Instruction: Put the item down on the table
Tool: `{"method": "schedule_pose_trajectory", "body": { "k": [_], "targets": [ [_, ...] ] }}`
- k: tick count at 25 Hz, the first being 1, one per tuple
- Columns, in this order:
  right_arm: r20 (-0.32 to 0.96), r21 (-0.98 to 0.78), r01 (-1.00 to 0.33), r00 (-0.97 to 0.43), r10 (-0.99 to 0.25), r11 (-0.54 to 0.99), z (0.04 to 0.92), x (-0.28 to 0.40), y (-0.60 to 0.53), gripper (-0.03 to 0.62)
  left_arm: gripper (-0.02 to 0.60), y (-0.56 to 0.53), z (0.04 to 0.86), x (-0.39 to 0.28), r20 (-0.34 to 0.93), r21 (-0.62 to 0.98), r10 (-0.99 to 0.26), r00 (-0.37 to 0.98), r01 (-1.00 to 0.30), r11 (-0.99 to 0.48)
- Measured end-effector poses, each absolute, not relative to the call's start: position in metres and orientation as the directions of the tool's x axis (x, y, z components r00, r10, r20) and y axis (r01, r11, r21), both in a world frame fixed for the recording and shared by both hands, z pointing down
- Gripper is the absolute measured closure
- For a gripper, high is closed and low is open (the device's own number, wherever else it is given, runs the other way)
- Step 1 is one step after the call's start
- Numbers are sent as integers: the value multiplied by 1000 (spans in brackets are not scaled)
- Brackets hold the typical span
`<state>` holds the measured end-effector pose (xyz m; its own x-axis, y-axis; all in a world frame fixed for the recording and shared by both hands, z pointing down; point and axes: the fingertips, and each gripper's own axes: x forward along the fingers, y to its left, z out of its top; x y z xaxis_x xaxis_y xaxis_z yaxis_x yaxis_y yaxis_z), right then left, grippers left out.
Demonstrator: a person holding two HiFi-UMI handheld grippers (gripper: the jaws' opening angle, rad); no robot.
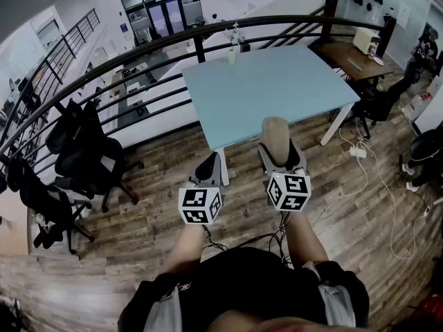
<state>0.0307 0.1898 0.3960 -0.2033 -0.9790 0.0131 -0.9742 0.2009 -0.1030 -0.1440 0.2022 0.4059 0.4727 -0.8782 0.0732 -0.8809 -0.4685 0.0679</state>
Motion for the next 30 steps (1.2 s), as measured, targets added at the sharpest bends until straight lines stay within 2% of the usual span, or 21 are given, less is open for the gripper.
{"method": "schedule_pose_trajectory", "body": {
  "k": [24, 30],
  "targets": [
    [5, -121, -980, -157, -988, 155, 399, -24, 217, 212, 571, 215, 409, -186, 41, 82, -844, 535, -843, -531],
    [-3, -122, -984, -133, -991, 133, 396, -18, 212, 212, 571, 211, 407, -184, 30, 78, -834, 550, -833, -547]
  ]
}}
